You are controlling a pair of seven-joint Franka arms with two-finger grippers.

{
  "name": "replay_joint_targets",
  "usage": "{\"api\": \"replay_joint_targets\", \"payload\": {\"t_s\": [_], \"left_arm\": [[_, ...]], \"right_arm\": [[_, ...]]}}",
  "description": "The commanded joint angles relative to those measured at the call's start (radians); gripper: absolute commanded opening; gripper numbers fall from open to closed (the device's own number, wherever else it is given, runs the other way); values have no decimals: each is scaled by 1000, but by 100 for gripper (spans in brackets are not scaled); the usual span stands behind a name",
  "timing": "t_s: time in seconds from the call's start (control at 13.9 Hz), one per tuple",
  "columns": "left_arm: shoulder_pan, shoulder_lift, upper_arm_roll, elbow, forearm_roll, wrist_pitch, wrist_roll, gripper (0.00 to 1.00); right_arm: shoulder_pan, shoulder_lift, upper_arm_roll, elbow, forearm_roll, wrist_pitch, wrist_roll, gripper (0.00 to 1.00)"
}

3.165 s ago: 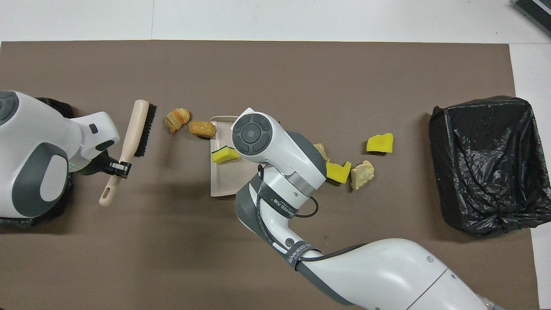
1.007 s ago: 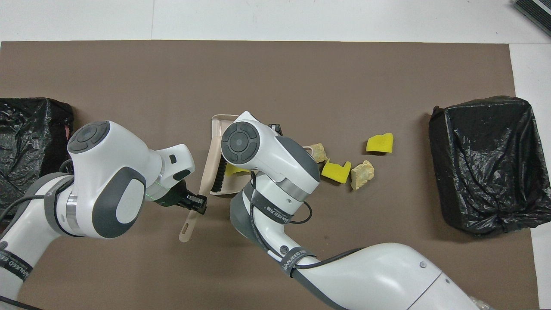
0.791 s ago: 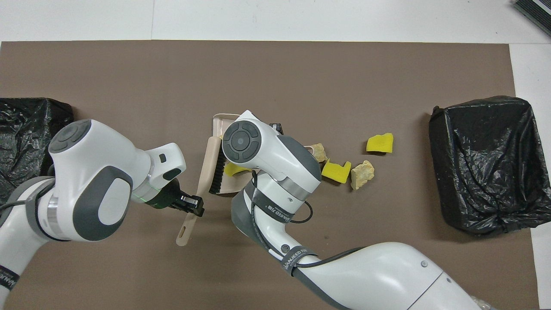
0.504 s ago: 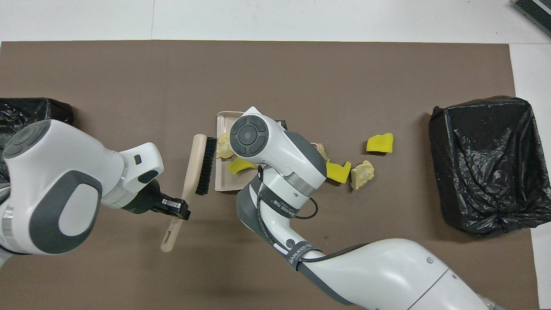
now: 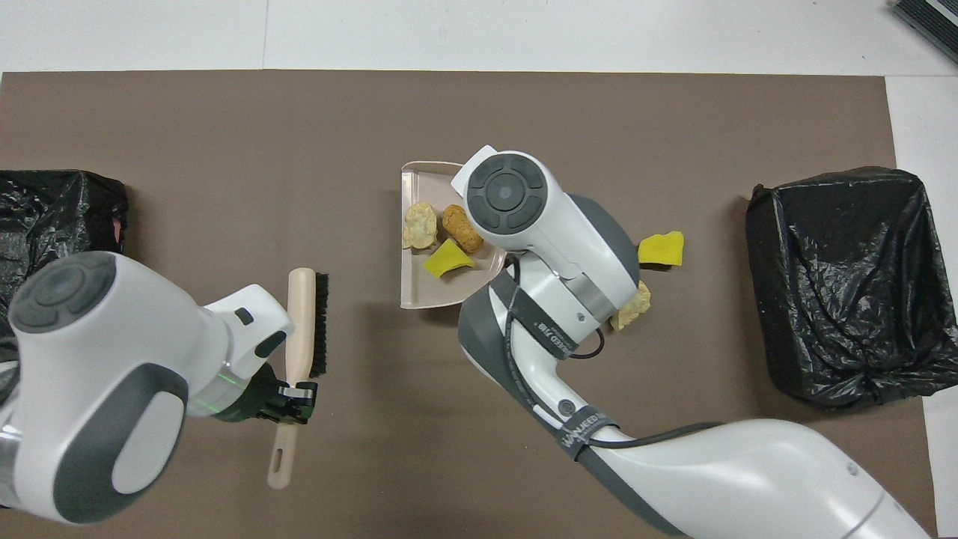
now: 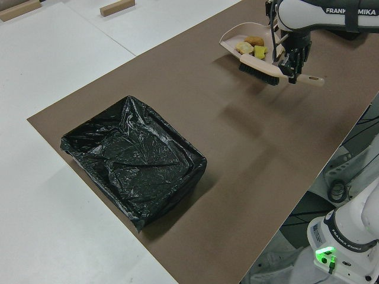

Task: Sweep and dump trash in bin
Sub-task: 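Carry the loaded dustpan with the right gripper toward the far black bag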

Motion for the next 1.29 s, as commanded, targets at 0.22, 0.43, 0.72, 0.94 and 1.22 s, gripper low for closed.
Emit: {"api": "replay_joint_targets", "payload": {"t_s": [0.22, 0.43, 0.72, 0.94, 1.22], "left_arm": [[-220, -161, -52, -206, 18, 170, -261, 0], [-244, -143, -124, -307, 18, 347, -316, 0], [-329, -97, -126, -341, 15, 422, -427, 0], [-332, -63, -124, -337, 15, 440, -427, 0], [-332, -7, -124, -337, 12, 500, -422, 0]], "right_arm": [[-213, -236, 19, -167, 120, -16, -277, 0], [-340, -299, 19, -176, 148, -54, -405, 0], [-613, -328, 17, -195, 266, -52, -688, 0], [-766, -342, 16, -222, 268, -32, -868, 0], [-920, -440, 8, -383, 249, 82, -1038, 0]]}}
